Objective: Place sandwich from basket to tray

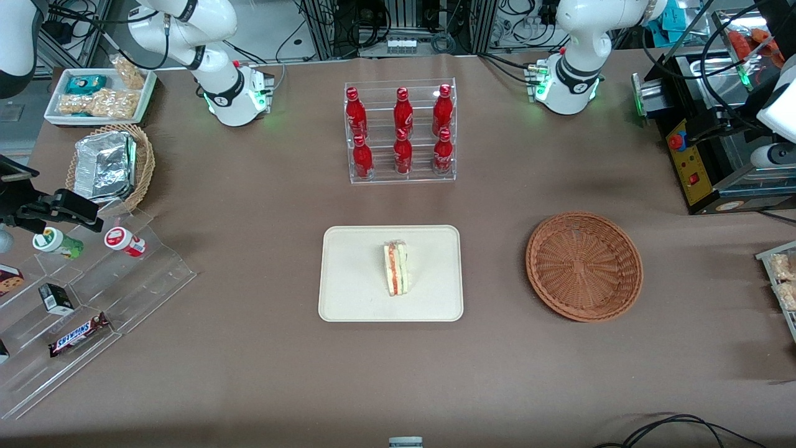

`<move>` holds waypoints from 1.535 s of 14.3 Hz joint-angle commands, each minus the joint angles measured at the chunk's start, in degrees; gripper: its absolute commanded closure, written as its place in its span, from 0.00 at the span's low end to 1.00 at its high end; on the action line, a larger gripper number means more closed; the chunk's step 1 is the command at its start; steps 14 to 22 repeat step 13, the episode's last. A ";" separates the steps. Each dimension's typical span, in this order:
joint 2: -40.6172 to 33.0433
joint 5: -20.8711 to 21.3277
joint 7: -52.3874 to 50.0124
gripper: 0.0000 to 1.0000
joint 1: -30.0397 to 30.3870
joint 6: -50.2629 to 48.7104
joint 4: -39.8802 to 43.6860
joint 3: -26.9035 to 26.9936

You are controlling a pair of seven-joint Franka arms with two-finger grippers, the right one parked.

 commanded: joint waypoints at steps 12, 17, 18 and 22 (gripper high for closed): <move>1.41 -3.25 -1.59 0.00 -2.78 0.62 3.59 -0.61; 1.33 -3.25 -1.60 0.00 -2.79 0.62 3.59 -0.61; 1.33 -3.25 -1.60 0.00 -2.79 0.62 3.59 -0.61; 1.33 -3.25 -1.60 0.00 -2.79 0.62 3.59 -0.61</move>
